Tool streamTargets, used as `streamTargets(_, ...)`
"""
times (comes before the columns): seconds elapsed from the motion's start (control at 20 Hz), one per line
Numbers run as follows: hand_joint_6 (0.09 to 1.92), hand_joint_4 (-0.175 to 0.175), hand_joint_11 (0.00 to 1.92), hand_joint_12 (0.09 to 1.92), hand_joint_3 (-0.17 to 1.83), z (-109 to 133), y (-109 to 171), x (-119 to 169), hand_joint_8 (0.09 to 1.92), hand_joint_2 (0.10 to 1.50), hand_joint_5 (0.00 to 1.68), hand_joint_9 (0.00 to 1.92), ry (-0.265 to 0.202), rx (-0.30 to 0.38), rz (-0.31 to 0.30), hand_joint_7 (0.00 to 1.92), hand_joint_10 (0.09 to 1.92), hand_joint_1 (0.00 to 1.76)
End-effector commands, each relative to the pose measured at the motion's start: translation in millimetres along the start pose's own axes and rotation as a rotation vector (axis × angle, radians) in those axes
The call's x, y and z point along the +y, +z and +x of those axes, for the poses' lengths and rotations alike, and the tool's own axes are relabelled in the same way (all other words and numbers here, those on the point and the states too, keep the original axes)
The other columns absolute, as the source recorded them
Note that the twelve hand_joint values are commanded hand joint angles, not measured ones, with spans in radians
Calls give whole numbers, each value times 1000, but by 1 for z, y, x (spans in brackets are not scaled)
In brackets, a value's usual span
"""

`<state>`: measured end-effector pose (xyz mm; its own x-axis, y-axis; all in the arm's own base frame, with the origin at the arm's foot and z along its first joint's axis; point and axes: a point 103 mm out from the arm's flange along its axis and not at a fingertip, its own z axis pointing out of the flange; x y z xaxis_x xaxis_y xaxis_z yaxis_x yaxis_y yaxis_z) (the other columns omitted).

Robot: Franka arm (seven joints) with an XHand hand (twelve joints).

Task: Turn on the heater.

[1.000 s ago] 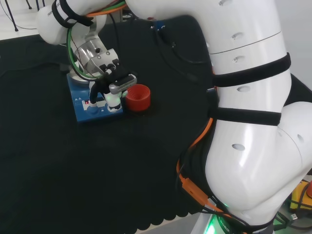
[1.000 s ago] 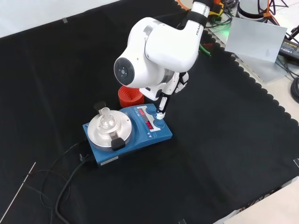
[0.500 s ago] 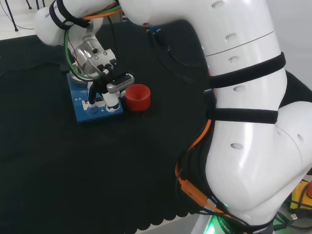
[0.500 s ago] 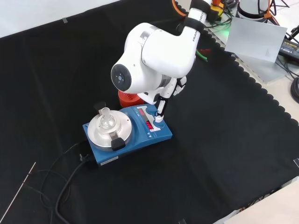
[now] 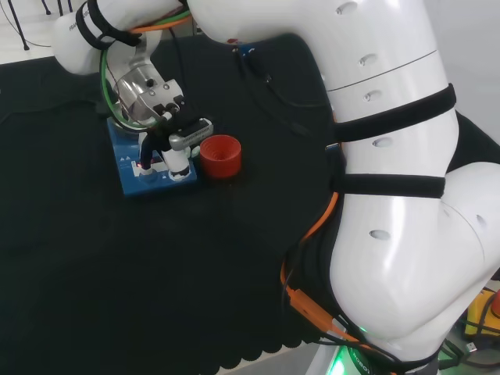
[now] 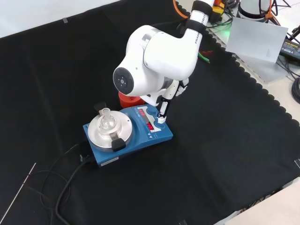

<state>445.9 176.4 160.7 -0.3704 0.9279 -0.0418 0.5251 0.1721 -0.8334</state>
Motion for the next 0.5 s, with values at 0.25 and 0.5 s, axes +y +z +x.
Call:
streamTargets(0.25, 87, -2, 1721, 1459, 1252, 0, 5, 2, 1920, 574, 164, 1808, 1, -1, 12, 1630, 1574, 1485)
streamTargets(0.5, 87, -2, 1721, 1460, 1254, -1, 9, 6, 1920, 574, 165, 1808, 6, 8, 16, 1631, 1574, 1486)
